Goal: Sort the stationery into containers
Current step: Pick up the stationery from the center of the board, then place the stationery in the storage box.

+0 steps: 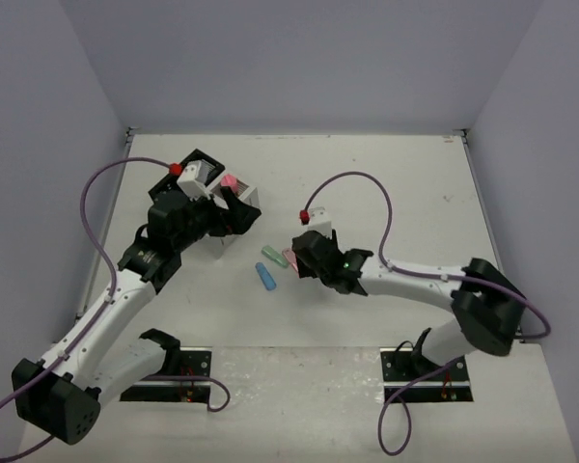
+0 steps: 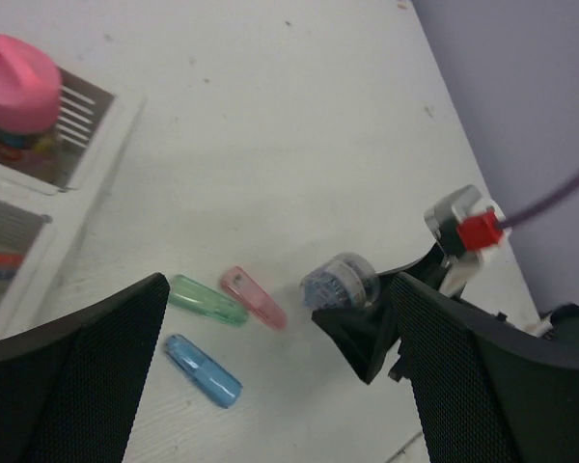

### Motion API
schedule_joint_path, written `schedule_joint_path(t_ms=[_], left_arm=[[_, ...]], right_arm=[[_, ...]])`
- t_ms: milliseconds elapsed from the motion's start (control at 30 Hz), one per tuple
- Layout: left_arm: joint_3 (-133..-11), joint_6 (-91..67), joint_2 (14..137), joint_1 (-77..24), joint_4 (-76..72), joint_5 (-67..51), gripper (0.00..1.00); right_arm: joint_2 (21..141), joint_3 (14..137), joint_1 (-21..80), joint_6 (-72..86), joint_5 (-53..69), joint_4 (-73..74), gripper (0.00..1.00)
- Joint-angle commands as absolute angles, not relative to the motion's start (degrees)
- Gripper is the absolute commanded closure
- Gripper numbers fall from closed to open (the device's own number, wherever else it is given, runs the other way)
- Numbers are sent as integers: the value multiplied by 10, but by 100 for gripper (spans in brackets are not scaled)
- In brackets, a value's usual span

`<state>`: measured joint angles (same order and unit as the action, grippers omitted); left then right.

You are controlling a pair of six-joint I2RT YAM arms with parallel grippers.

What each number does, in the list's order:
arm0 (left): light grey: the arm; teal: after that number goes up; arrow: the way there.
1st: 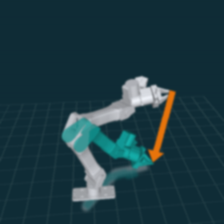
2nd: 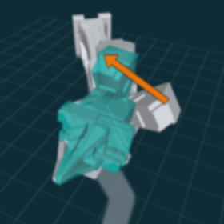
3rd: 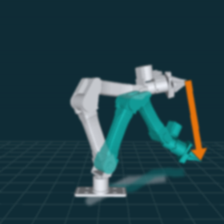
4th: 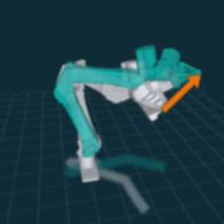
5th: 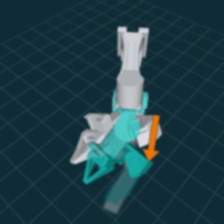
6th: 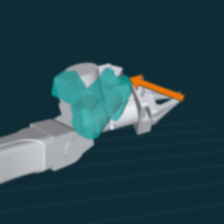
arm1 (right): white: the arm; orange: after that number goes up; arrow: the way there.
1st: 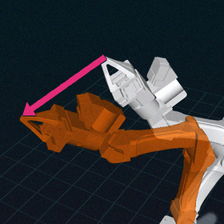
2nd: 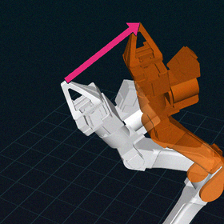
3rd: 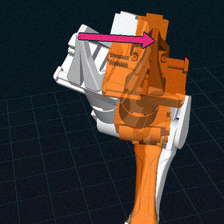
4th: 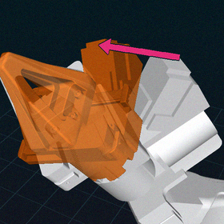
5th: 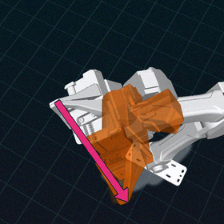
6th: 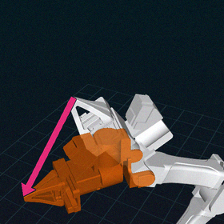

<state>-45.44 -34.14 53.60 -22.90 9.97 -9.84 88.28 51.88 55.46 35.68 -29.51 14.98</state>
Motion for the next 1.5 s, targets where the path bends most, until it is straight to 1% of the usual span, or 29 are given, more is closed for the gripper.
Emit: schedule_joint_path(t_ms=[0, 133, 267, 333, 400, 533, 567, 633, 700, 800, 833, 867, 933, 967, 1000, 1033, 1067, 1100, 1133, 1167, 1200, 1233, 1267, 1333, 1367, 1433, 1467], left_arm=[[-479, -384, 579, -227, 28, -269, 0], [-455, -430, 595, -228, -37, -376, 0], [-422, -445, 603, -233, -65, -421, 0], [-389, -476, 599, -241, -116, -464, 1], [-366, -512, 602, -261, -179, -484, 2], [-374, -514, 624, -319, -190, -484, 6], [-377, -512, 634, -329, -189, -480, 9], [-379, -512, 651, -342, -191, -476, 17], [-378, -512, 658, -349, -191, -472, 27], [-380, -513, 659, -358, -194, -471, 49], [-381, -513, 659, -359, -194, -471, 51], [-383, -513, 658, -362, -193, -471, 56], [-389, -512, 658, -364, -190, -474, 76], [-392, -510, 658, -365, -186, -474, 90], [-397, -506, 658, -365, -177, -472, 100], [-405, -496, 655, -365, -161, -463, 100], [-410, -492, 655, -365, -154, -457, 100], [-417, -490, 650, -365, -149, -451, 100], [-424, -488, 645, -365, -143, -445, 100], [-432, -486, 644, -364, -138, -437, 100], [-436, -483, 639, -364, -133, -424, 100], [-442, -482, 635, -364, -129, -411, 100], [-448, -479, 634, -363, -121, -398, 100], [-486, -449, 622, -362, -64, -327, 100], [-503, -434, 618, -362, -38, -314, 100], [-554, -403, 610, -358, 15, -215, 100], [-576, -374, 607, -358, 73, -152, 100]], right_arm=[[735, 452, 631, 44, -270, -59, 100], [663, 419, 631, -53, -167, -87, 100], [603, 364, 631, -101, -87, -159, 100], [559, 319, 632, -144, -6, -208, 100], [541, 318, 631, -163, 30, -219, 100], [541, 343, 632, -178, 59, -190, 100], [539, 347, 632, -181, 68, -189, 100], [535, 354, 633, -183, 67, -181, 100], [530, 356, 634, -185, 65, -173, 100], [532, 360, 634, -189, 48, -164, 100], [533, 361, 634, -191, 47, -163, 100], [535, 363, 634, -194, 42, -163, 100], [535, 361, 634, -197, 41, -168, 100], [536, 360, 633, -200, 41, -168, 100], [536, 360, 634, -201, 41, -169, 99], [536, 360, 634, -201, 35, -170, 91], [536, 359, 634, -200, 34, -170, 91], [533, 355, 634, -198, 32, -173, 76], [529, 350, 634, -196, 30, -177, 61], [528, 346, 634, -195, 25, -182, 30], [524, 339, 633, -190, 21, -189, 7], [520, 335, 633, -186, 19, -192, 1], [517, 334, 633, -183, 13, -192, 1], [509, 331, 633, -176, -15, -181, 1], [507, 329, 633, -175, -19, -180, 1], [496, 317, 633, -171, -54, -174, 1], [489, 313, 633, -165, -71, -173, 1]])
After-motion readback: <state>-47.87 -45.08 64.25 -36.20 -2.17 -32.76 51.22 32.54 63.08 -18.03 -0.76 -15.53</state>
